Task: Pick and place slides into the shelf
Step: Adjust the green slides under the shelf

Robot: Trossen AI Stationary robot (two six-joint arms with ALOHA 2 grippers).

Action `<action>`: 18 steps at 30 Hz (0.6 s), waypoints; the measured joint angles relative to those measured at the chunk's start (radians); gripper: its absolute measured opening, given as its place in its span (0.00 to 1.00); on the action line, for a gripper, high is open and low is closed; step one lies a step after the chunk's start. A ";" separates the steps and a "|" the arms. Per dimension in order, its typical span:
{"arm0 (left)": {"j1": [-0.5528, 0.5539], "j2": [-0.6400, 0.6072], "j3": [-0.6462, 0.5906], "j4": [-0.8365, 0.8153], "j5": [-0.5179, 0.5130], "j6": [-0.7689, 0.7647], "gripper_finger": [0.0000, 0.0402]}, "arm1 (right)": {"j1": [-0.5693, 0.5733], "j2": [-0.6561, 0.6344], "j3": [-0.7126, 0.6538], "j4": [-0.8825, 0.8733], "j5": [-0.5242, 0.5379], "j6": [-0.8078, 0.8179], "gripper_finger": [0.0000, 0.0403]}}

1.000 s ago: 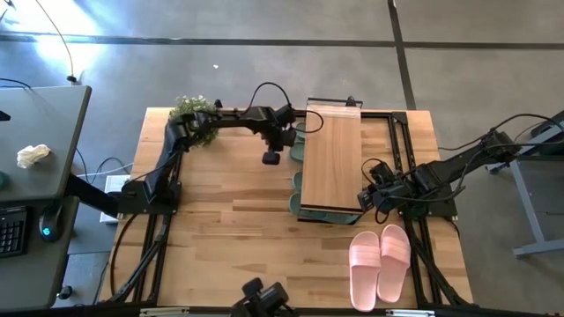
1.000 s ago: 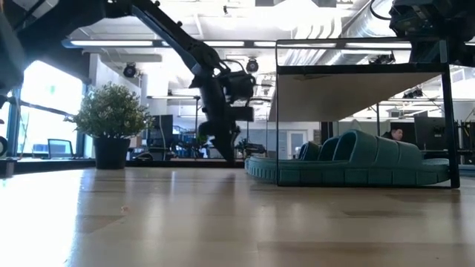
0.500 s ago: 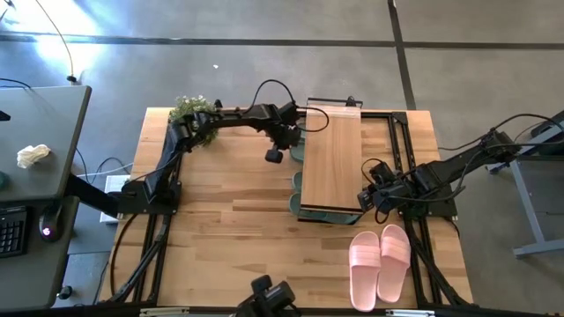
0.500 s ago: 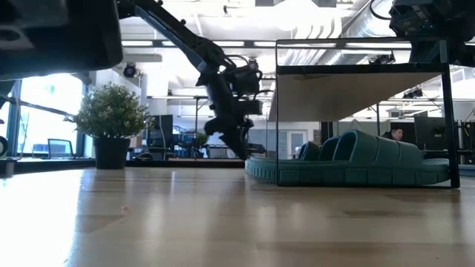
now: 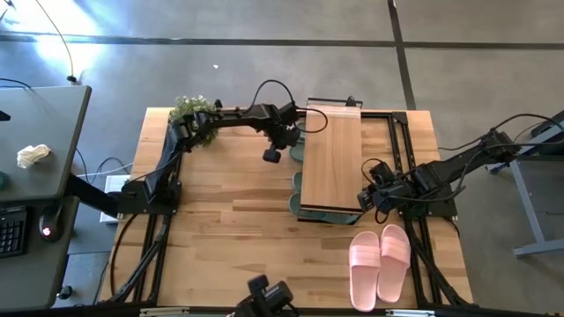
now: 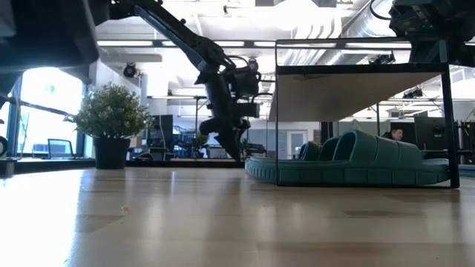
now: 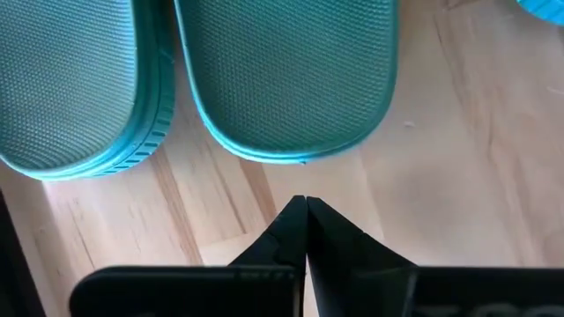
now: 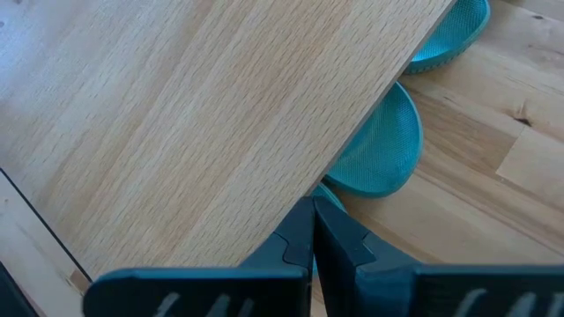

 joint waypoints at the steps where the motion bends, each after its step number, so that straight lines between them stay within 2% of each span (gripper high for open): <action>1: 0.001 0.000 0.000 0.004 0.009 -0.001 0.00 | 0.000 0.000 0.000 0.000 0.000 0.000 0.00; 18: -0.018 0.046 0.017 0.004 0.074 0.013 0.00 | 0.000 0.000 0.000 0.002 0.008 -0.008 0.00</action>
